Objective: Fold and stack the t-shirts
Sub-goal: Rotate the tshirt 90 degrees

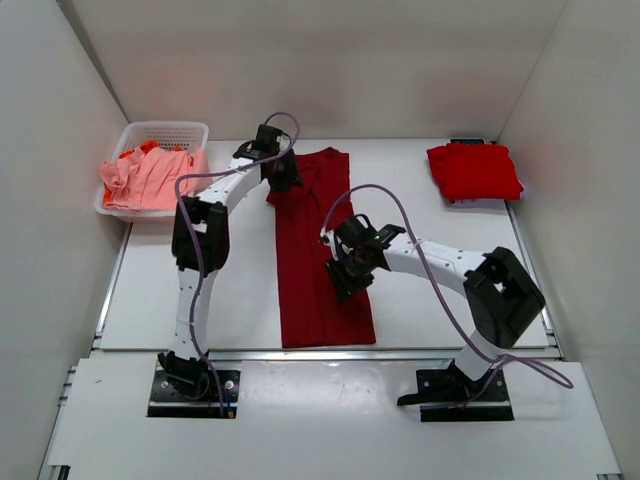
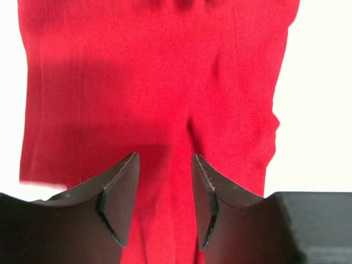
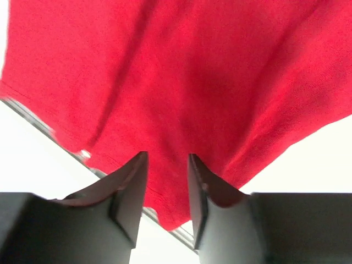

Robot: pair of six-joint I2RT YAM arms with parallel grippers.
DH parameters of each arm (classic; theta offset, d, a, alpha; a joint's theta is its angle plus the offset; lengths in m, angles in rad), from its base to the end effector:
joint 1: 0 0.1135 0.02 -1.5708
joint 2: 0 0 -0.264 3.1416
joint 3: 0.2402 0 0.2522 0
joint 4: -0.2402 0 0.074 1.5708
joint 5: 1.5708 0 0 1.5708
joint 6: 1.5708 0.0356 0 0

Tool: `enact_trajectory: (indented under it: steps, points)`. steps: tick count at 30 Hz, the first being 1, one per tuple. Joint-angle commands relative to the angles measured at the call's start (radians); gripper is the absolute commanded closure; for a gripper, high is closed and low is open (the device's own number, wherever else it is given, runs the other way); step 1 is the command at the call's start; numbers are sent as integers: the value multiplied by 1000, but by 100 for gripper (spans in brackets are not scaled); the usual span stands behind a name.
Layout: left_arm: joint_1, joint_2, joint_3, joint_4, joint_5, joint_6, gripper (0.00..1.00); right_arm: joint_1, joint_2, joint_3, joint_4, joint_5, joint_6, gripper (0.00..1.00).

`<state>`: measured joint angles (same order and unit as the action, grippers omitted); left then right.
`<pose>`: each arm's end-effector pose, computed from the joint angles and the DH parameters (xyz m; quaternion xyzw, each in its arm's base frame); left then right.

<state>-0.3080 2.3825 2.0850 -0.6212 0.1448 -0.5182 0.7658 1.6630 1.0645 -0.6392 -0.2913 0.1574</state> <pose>0.5031 -0.1654 0.1939 -0.0761 0.9421 -0.1910 0.2651 0.2206 0.2263 0.1858 -0.3152 0.9237 0.2012 0.0831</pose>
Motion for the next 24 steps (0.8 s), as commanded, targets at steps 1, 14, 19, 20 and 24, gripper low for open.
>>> enact_trajectory:
  steps: [1,14,19,20,24]
  points:
    - [-5,-275,-241,-14,82,35,45,12,-103,81,7,49,43,65]
    - [-155,-1189,-1425,196,10,-134,46,227,-142,-29,185,135,390,83]
    - [-160,-1283,-1531,196,7,-166,46,322,-20,2,217,150,410,73]
    - [-146,-1307,-1542,193,1,-167,46,342,18,14,216,155,409,72]
    - [-123,-1359,-1536,170,-2,-152,48,359,99,38,177,211,453,70]
